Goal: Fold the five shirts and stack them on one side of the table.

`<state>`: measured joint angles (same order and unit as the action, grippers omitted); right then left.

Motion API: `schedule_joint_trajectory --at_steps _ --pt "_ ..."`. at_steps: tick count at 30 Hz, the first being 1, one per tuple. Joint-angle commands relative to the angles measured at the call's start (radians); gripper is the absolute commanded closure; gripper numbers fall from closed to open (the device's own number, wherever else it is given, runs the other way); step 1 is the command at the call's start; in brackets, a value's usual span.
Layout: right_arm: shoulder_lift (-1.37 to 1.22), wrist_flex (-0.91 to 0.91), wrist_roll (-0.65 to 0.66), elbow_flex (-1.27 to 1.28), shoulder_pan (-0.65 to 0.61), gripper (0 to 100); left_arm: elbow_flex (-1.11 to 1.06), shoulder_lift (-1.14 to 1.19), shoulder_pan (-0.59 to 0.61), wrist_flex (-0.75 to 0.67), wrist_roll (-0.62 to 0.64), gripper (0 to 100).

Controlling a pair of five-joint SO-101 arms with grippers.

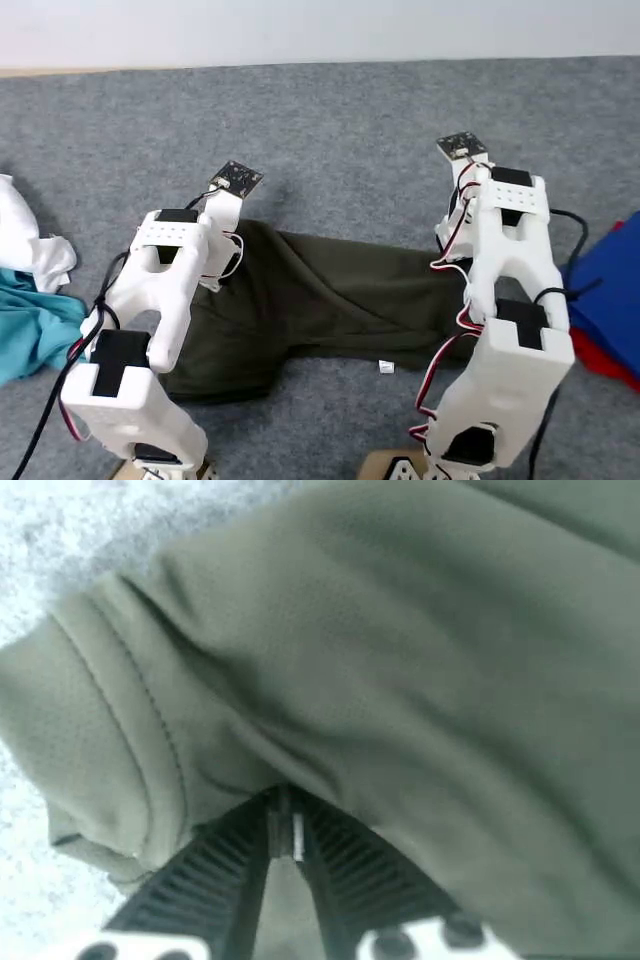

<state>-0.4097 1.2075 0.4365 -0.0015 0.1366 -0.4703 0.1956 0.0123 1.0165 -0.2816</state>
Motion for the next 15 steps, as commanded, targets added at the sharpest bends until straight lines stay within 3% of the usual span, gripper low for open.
schedule_joint_trajectory --at_steps 1,7,15 --pt "0.005 -0.015 0.000 -0.041 0.035 89.6 0.031 -0.006 -0.006 0.012 0.005 100" --pt "0.007 -0.015 0.110 -0.041 0.096 96.0 0.031 -0.006 -0.006 0.012 0.005 100" --pt "0.013 -0.008 0.120 -0.041 0.162 96.4 0.031 -0.006 -0.008 0.012 0.005 100"
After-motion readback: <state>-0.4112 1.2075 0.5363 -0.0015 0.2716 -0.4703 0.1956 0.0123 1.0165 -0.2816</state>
